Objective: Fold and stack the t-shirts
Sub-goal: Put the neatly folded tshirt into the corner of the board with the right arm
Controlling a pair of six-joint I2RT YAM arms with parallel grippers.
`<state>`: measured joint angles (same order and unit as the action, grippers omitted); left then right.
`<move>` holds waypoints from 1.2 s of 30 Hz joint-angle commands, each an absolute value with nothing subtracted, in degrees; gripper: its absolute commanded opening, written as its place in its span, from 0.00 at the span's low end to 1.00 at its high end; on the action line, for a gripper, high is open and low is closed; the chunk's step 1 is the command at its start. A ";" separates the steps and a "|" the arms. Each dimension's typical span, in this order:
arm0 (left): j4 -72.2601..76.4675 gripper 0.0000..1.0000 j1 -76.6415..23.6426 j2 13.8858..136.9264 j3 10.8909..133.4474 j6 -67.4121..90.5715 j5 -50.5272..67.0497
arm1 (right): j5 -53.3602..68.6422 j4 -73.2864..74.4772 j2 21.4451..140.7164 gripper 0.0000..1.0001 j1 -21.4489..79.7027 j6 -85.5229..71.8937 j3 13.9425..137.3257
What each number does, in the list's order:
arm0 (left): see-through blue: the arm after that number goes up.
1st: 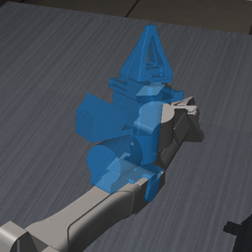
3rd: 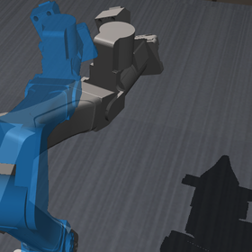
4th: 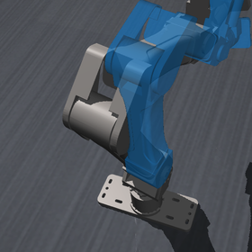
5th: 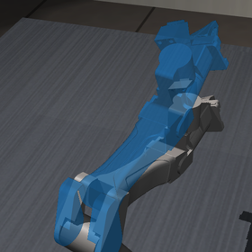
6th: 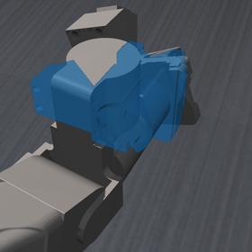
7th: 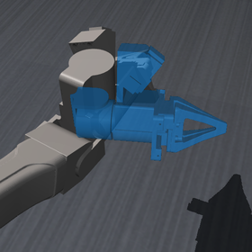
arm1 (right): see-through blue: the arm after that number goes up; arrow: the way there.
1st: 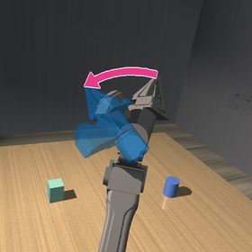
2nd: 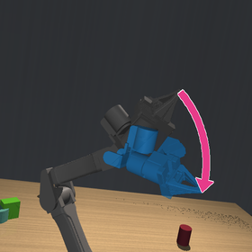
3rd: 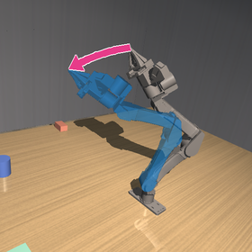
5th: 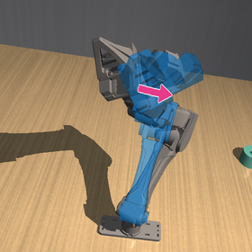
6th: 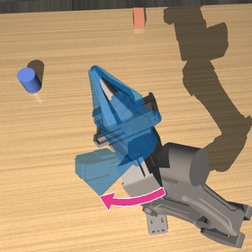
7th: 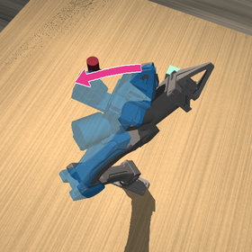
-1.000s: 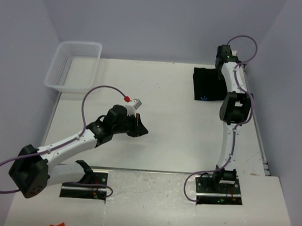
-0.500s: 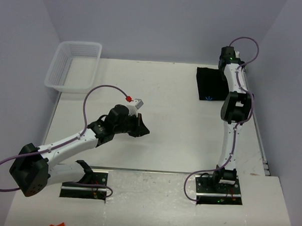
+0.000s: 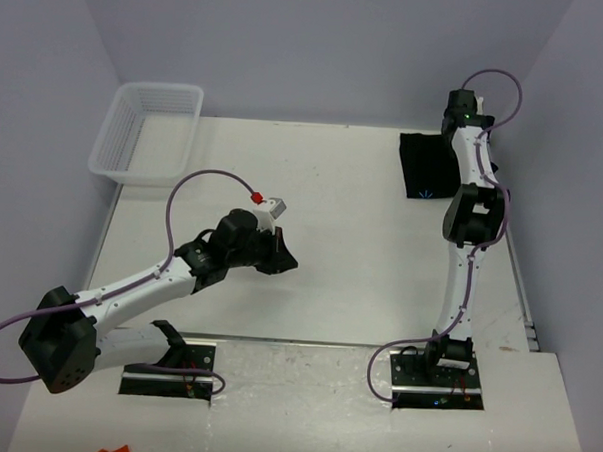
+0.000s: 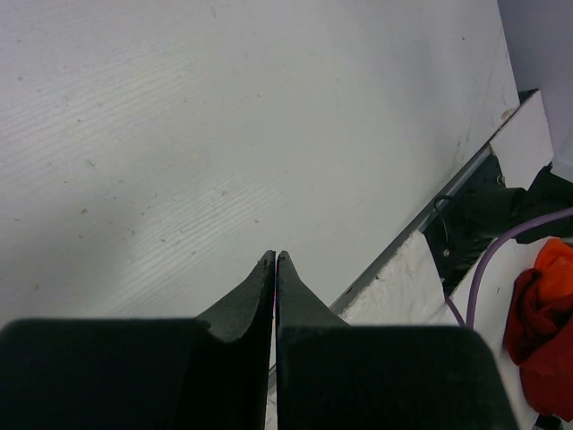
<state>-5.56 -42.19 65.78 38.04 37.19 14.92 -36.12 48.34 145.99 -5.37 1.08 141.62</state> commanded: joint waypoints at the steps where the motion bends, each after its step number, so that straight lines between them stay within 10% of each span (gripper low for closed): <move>1: -5.98 0.00 -42.36 64.86 40.34 35.95 14.24 | -37.88 45.00 146.42 0.00 -5.62 2.99 145.19; 6: -6.06 0.00 -42.36 64.86 39.82 36.04 14.50 | -39.45 42.89 146.34 0.86 -5.62 3.60 145.63; 9: -5.98 0.00 -42.45 64.51 39.55 36.39 14.76 | -41.73 41.75 145.64 0.98 -5.45 4.22 146.60; 21: -9.66 0.00 -47.37 59.41 41.74 38.67 4.50 | -36.85 50.59 124.56 0.97 3.32 -6.74 139.75; 26: -10.55 0.00 -48.43 58.36 42.45 38.50 -2.27 | -5.02 48.28 108.93 0.35 8.34 -17.31 118.62; 28: -11.16 0.00 -48.78 58.27 42.63 38.15 -5.35 | -1.06 40.89 99.55 0.43 12.47 -18.10 103.49; 32: -11.16 0.17 -49.75 56.61 41.93 37.62 -11.59 | -3.87 36.48 89.05 0.99 20.38 -19.42 88.97; 36: -11.16 0.33 -49.92 55.29 42.19 36.30 -17.91 | -2.19 33.32 80.79 0.99 26.09 -19.25 76.77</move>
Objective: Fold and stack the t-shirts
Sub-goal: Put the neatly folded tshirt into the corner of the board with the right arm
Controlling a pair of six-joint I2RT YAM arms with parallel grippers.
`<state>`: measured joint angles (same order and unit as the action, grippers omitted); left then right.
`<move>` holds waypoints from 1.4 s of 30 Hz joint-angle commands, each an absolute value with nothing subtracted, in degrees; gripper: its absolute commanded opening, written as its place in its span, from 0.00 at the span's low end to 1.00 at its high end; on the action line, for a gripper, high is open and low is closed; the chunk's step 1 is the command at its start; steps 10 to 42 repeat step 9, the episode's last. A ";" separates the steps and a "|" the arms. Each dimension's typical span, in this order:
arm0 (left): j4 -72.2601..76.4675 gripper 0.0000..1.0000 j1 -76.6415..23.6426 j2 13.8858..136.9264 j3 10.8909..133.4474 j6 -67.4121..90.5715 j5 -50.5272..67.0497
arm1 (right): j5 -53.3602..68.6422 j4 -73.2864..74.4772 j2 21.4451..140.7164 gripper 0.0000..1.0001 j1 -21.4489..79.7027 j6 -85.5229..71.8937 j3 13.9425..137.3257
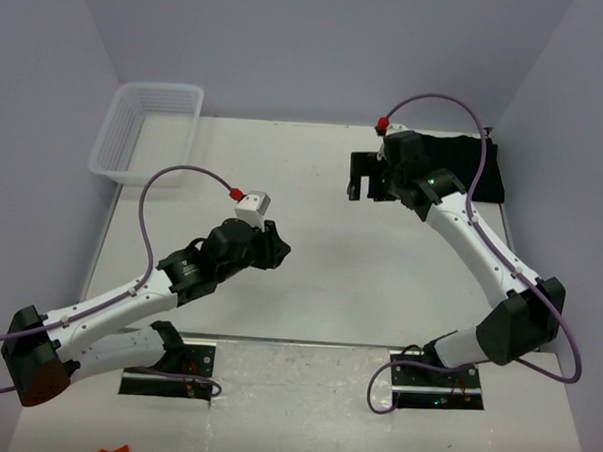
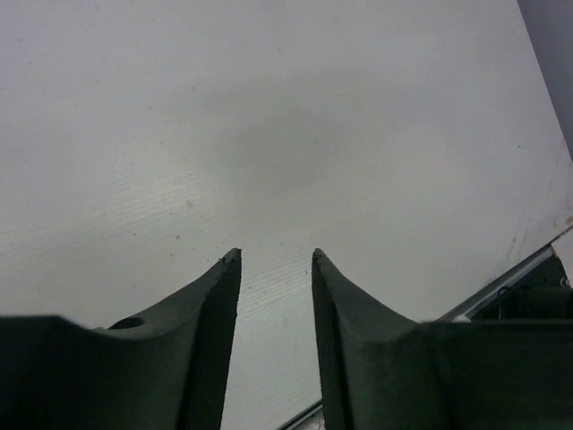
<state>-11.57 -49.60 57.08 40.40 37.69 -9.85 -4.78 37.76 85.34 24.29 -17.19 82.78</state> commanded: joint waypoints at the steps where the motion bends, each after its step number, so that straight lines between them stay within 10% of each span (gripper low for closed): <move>1: -11.25 0.42 -49.83 55.20 42.19 35.86 -18.80 | -1.59 32.53 79.03 0.99 26.80 -19.16 74.64; 9: -13.18 0.99 -49.83 55.19 43.59 33.58 -25.73 | 1.15 27.77 59.52 0.99 34.10 -22.84 55.57; 42: -13.18 0.99 -49.83 55.19 43.59 33.58 -25.73 | 1.15 27.77 59.52 0.99 34.10 -22.84 55.57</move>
